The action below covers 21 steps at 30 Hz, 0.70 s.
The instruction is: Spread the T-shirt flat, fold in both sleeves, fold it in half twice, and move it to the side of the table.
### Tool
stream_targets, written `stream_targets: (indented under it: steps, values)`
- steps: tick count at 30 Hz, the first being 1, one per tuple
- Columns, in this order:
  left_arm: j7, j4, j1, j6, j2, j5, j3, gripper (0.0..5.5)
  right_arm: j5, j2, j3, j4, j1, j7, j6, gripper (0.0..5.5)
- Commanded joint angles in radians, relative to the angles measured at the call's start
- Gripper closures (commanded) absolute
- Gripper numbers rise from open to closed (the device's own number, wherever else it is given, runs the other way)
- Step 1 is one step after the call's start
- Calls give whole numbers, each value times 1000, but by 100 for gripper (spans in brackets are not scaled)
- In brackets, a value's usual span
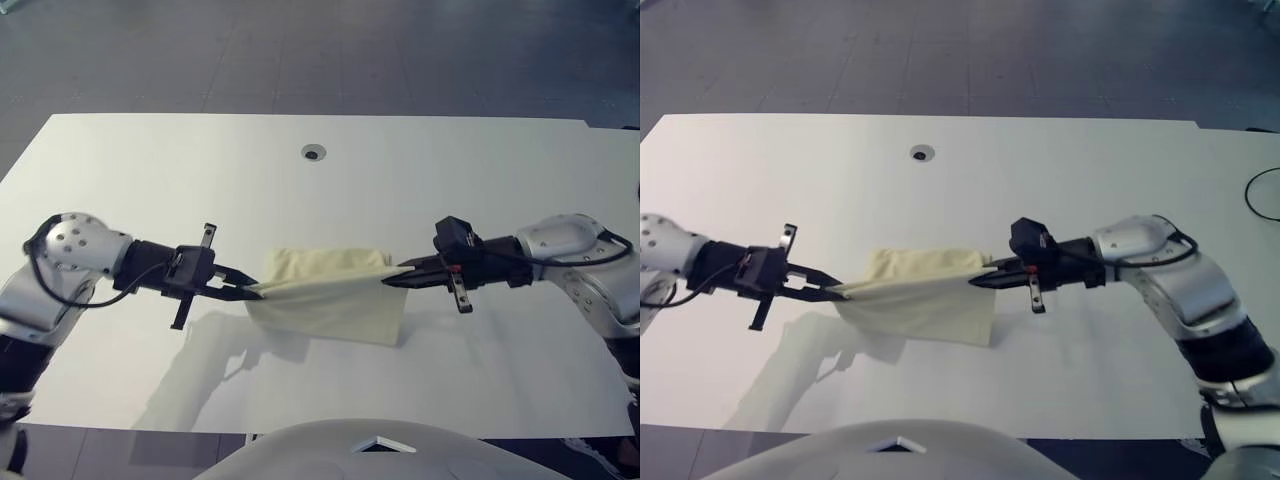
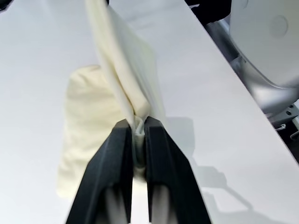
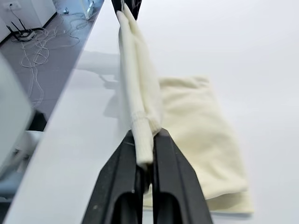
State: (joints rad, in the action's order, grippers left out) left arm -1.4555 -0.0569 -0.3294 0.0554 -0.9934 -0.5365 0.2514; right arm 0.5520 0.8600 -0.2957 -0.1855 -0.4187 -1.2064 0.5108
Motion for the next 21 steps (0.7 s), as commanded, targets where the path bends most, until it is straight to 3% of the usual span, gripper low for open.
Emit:
stream_targets:
  steps: [1,10,17,21]
  values:
    - [-56,144,-144,66,96,69,48,533,-107,-83,-43,157,-91,-31,-74,548]
    - [-128,477,-314,60,232,215,71,533,-263,-160,-54,404,-128,-80,-212,548]
    - [-89,717,-391,6,356,304,57,533,-313,-242,-41,556,-160,-82,-265,548]
    - [-44,858,-450,-32,408,350,37,454,-340,-279,-38,641,-180,-83,-284,548]
